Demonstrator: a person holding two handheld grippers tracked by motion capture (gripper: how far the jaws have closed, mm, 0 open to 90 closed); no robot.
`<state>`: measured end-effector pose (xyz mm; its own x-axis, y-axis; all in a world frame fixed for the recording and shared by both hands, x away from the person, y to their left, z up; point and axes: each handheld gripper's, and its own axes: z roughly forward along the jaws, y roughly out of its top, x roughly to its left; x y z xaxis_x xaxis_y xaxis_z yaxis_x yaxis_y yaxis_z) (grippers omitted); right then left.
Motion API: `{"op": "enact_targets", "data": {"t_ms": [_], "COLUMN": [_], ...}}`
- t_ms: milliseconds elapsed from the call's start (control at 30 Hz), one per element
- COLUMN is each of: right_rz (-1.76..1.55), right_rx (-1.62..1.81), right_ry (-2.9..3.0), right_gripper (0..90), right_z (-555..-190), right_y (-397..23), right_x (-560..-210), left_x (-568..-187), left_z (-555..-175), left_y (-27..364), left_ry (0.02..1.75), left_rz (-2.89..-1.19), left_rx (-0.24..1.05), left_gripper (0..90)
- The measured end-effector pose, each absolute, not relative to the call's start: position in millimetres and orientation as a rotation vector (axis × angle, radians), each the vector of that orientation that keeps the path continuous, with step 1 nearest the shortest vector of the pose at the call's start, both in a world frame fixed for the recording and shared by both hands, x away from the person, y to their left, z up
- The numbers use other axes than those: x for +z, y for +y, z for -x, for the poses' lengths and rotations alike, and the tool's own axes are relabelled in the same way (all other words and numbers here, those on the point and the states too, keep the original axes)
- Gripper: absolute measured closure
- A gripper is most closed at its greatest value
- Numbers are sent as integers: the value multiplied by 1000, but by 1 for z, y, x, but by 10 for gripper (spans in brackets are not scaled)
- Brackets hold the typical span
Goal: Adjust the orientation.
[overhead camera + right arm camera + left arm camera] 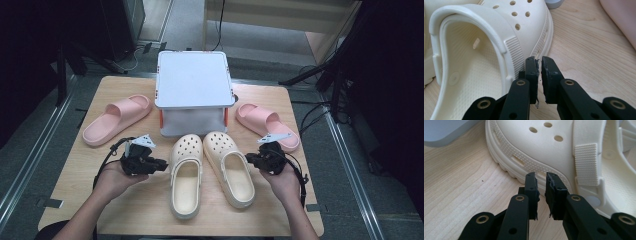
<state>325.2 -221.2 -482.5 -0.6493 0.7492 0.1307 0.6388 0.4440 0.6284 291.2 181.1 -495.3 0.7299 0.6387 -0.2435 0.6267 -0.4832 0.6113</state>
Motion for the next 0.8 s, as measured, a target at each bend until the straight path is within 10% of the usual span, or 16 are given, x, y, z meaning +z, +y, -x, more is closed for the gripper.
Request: {"op": "enact_targets", "data": {"t_ms": [800], "right_rz": [-1256], "right_rx": [1025], "right_ry": [2607], "right_gripper": [868], "right_z": [-324], "right_y": [-211], "right_x": [-489], "left_x": [-505], "left_z": [-286], "left_y": [158], "left_ry": [877], "left_rz": [-2271], "left_rx": [-60], "left_gripper": [793]}}
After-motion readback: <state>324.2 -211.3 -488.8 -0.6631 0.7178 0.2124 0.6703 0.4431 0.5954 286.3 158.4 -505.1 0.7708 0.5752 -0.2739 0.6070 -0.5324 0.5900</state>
